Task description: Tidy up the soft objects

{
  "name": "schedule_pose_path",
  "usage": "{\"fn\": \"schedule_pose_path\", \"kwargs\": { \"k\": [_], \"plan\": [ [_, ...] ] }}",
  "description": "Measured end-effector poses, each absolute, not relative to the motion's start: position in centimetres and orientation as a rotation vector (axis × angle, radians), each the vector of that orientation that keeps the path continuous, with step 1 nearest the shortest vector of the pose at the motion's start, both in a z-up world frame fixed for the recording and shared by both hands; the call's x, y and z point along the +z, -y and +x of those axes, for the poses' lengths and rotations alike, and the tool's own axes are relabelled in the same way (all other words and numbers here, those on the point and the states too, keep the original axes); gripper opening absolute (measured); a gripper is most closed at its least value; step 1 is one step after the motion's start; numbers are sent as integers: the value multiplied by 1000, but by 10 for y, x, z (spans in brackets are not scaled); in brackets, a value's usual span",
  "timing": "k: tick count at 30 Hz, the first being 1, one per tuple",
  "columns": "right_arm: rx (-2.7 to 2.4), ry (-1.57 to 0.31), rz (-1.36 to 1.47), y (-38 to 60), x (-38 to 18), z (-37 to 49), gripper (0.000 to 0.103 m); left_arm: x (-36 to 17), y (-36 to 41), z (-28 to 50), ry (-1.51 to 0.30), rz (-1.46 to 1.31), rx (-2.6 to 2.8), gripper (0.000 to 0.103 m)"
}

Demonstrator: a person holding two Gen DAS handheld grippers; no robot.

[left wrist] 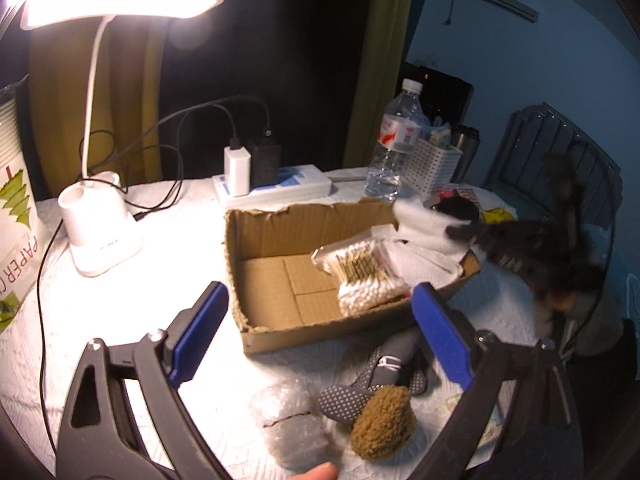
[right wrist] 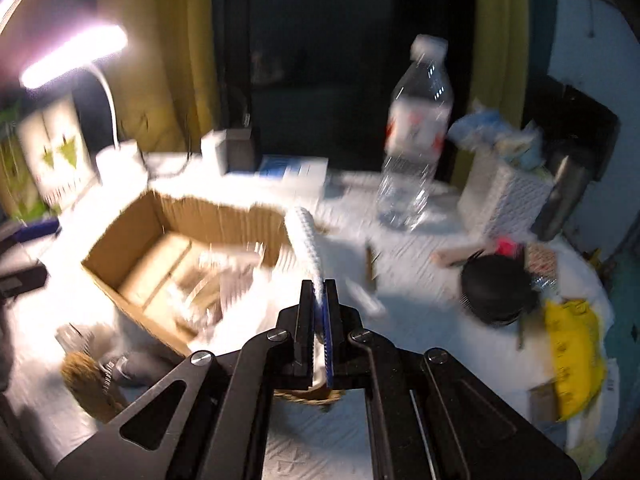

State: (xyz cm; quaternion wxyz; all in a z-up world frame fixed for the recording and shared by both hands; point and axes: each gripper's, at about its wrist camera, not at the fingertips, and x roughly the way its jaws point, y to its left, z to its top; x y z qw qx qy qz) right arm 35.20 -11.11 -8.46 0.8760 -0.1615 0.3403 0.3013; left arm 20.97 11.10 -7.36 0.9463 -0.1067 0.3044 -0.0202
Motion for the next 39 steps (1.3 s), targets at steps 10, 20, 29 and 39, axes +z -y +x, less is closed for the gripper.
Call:
{"fn": "schedule_pose_path", "kwargs": {
  "k": [10,20,29,39],
  "plan": [
    [609,-779,-350,106,-110,352,14,-74,-117,198,-620,-228,-17,94],
    [643,-720,-287,117,-77,314,42,-75,-107,183,-612,-219,-42,94],
    [672,-700,-260,125,-68,265,54,-83,-90,167,-626,-200,-82,94],
    [707,-709,-244,128,-77,222,70,-93,-76,147,-645,-186,-93,94]
  ]
}}
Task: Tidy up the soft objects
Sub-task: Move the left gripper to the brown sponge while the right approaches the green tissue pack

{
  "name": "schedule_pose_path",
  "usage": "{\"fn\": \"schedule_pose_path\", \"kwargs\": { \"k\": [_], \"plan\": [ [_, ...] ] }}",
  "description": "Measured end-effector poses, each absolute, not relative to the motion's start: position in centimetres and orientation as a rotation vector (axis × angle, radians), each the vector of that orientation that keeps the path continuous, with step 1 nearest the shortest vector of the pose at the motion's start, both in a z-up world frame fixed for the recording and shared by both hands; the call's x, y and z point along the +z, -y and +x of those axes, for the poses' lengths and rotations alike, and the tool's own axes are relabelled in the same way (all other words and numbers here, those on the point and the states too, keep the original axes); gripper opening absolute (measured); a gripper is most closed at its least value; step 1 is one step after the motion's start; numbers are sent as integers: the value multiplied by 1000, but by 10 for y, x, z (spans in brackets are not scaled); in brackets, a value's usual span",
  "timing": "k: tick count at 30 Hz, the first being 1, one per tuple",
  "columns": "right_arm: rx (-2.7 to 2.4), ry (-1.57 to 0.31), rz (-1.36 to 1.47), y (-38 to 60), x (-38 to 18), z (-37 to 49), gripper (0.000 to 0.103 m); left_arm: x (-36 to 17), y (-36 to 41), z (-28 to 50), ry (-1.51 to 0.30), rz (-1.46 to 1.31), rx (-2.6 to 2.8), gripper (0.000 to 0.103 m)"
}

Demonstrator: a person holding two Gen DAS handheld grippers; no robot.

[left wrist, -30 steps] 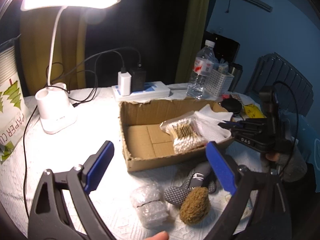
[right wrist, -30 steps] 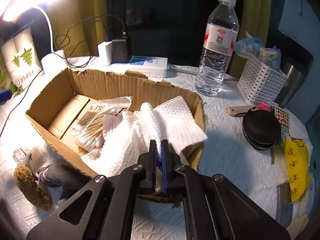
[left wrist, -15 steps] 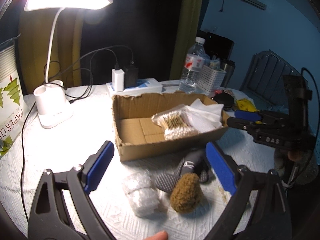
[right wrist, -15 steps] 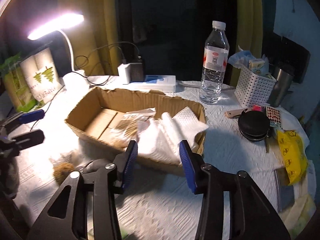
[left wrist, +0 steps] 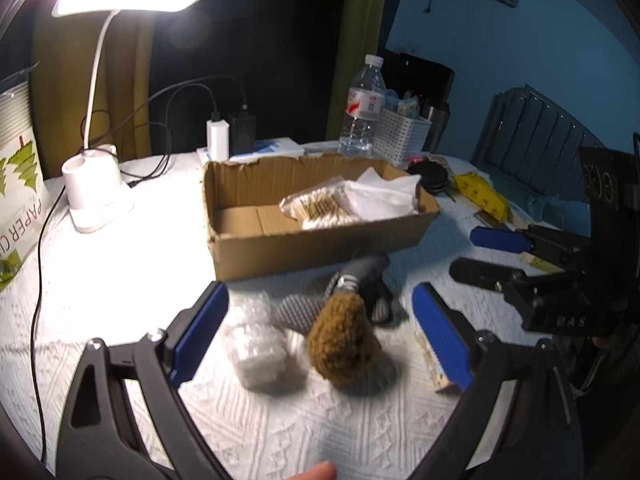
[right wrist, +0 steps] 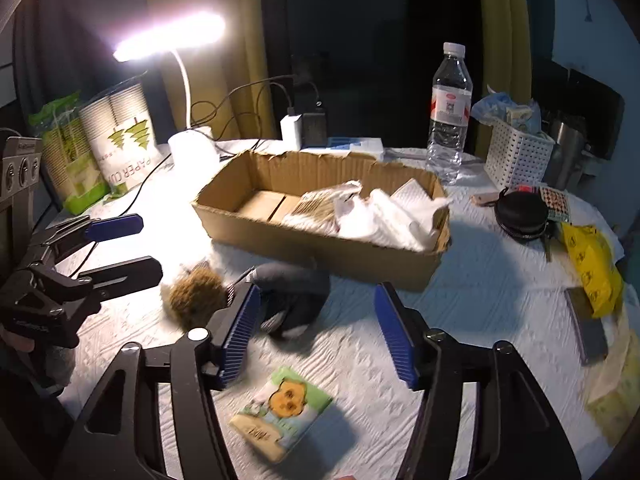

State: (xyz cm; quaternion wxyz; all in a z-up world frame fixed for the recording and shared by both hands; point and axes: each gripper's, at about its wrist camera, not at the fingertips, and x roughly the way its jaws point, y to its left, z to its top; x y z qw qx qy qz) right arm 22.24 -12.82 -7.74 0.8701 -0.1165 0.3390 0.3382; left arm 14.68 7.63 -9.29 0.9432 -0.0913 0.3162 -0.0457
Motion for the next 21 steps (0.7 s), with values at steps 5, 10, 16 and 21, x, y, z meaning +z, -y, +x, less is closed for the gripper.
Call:
{"fn": "schedule_pose_path", "kwargs": {
  "k": [5,10,16,21],
  "plan": [
    [734,-740,-256,126,-94,207,78,-100,-74,138,-665,-182,-84,94],
    [736,-781,-264,127,-114,200,78,-108,-71,136,-686,-168,-77,94],
    [740,-822,-272,129,-135,193,79,-120,-61,139,-726,-144,-73,94],
    [731,-845,-286,131,-148,192,79,-128,-48,148,-751,-111,-73,94]
  ]
}}
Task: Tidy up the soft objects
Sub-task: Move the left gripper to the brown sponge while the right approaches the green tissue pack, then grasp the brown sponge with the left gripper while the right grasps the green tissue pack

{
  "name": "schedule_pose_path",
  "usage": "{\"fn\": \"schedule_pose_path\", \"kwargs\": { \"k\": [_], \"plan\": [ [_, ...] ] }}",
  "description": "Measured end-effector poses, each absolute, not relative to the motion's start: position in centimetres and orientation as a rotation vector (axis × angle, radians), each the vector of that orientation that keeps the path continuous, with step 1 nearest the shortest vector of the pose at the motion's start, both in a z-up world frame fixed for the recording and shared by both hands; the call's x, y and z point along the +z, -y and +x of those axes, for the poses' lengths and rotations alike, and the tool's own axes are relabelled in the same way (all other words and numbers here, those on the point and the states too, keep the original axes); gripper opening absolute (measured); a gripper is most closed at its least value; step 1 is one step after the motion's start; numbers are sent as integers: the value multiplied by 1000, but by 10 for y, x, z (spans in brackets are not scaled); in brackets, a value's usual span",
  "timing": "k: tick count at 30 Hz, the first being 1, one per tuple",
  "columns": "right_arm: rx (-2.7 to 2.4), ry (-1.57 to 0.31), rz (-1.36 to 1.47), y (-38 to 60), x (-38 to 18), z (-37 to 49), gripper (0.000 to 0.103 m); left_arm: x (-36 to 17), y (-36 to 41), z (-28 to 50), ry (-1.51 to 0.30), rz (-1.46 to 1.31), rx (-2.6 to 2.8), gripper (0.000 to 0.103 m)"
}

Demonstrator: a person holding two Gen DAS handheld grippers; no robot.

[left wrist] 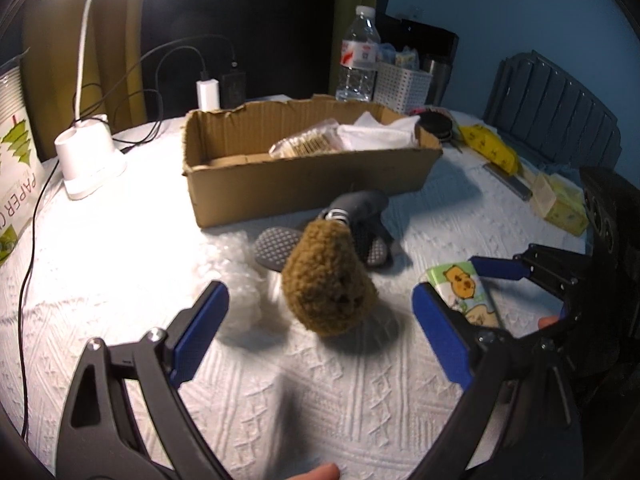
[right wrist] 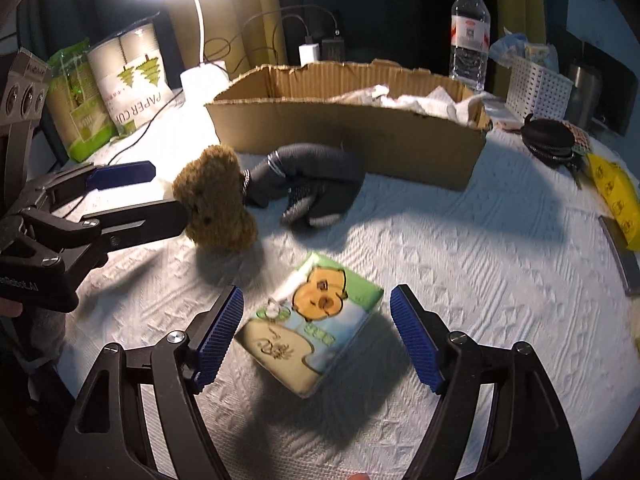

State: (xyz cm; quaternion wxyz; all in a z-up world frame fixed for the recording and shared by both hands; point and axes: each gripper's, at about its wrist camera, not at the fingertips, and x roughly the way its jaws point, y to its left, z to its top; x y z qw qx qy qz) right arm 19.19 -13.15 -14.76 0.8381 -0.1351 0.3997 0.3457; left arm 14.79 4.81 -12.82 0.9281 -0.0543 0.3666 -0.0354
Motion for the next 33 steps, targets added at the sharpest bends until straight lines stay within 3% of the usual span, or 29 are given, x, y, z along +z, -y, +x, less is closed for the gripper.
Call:
{"fn": "schedule_pose_path", "kwargs": {
  "k": [8,11,12,16,28,30,32,33],
  "plan": [
    [769,-867,-252,141,-151,198,76,-138,-39,167,-788,-90,-37,92],
    [791,-875,-221,147,-152,201,65,-141,-36,171,-802,-76,-43,71],
    [794,-875,-213,149,-151,203,63,-142,-36,173,-811,-75,-49,59],
    [776,-865,-210,152,-149,205,58,-145,-32,175,-823,-57,-70,45],
    [752,-823,-153,167,-136,208,52,-120,-26,167,-763,-33,-109,40],
    [752,-816,-150,168,-133,208,47,-114,-26,165,-750,-37,-122,40],
    [750,-806,-147,170,-130,209,30,-109,-27,162,-731,-45,-146,40],
    [752,-802,-139,171,-128,210,29,-107,-28,160,-726,-45,-153,40]
  ]
}}
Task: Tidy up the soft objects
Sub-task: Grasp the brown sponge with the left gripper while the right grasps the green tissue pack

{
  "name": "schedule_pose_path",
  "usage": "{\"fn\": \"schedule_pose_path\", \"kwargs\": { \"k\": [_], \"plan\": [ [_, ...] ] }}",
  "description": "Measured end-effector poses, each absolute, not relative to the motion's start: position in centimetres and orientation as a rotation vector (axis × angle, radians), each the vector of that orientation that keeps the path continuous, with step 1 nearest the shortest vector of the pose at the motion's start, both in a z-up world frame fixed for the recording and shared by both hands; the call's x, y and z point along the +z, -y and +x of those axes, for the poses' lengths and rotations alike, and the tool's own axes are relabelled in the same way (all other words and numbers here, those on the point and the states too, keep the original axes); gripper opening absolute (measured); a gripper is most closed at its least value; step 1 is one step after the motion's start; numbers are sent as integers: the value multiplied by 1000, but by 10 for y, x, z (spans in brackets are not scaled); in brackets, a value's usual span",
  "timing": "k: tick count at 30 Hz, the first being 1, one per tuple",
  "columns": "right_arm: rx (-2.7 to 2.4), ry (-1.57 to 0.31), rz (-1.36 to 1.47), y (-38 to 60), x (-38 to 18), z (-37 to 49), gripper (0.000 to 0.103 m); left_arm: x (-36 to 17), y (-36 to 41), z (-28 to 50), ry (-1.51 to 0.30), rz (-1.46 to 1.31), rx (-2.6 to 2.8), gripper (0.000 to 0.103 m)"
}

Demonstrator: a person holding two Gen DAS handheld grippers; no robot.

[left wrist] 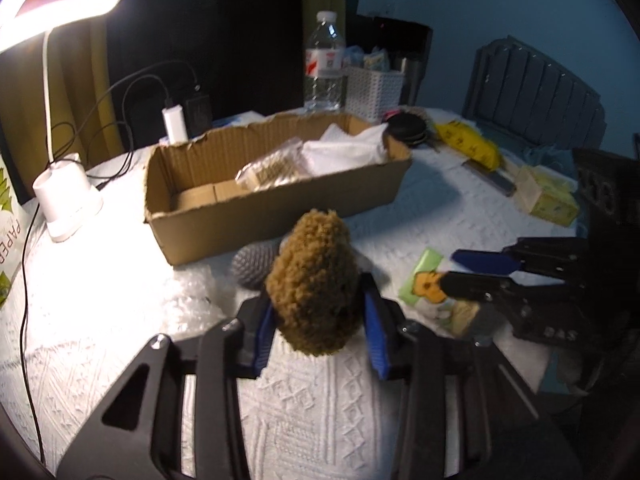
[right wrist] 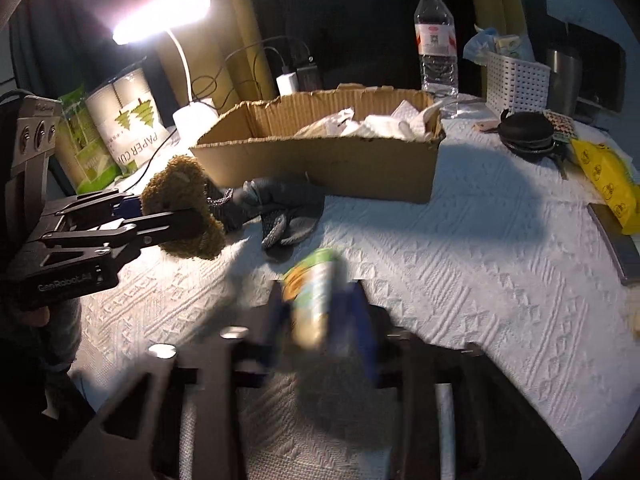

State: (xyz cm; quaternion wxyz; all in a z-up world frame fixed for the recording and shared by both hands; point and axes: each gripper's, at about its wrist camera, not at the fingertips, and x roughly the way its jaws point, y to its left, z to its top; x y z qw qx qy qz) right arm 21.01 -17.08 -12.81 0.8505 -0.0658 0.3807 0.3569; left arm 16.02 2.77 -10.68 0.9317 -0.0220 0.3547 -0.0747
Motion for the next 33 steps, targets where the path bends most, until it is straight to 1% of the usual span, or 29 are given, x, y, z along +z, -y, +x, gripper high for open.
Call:
{"fn": "schedule_pose_path", "kwargs": {
  "k": [4,6,7,8,9,10,13,16,17,18,26,29,32,33],
  "plan": [
    [739,-811,-160,169,-130,213,29,-108,-32,156,-747,-39,-160,40],
    [736,-816,-159,169,-130,213,33,-112,-36,152,-761,-38,-154,40],
    [730,-827,-171,167,-132,213,44,-114,-38,150,-768,-38,-152,40],
    [727,-842,-189,164,-135,213,57,-117,-38,148,-771,-38,-151,40],
    [724,-859,-214,160,-141,213,61,-118,-39,146,-773,-37,-152,40],
    [724,-863,-225,158,-144,212,62,-119,-40,144,-776,-37,-154,40],
    [732,-888,-233,152,-154,212,62,-118,-44,137,-767,-44,-152,40],
    [719,-871,-278,146,-155,209,62,-113,-49,133,-743,-49,-143,40],
    [715,-869,-285,145,-155,209,53,-111,-51,132,-733,-53,-139,40],
    [706,-866,-290,145,-155,209,48,-108,-54,131,-722,-58,-137,40],
    [735,-829,-245,143,-133,208,48,-83,-73,130,-638,-76,-115,39],
    [738,-808,-245,141,-123,210,48,-90,-77,137,-688,-81,-138,39],
    [737,-795,-243,141,-117,213,48,-105,-76,143,-747,-74,-117,42],
    [736,-795,-242,141,-116,214,48,-111,-76,145,-769,-65,-98,47]
  ]
}}
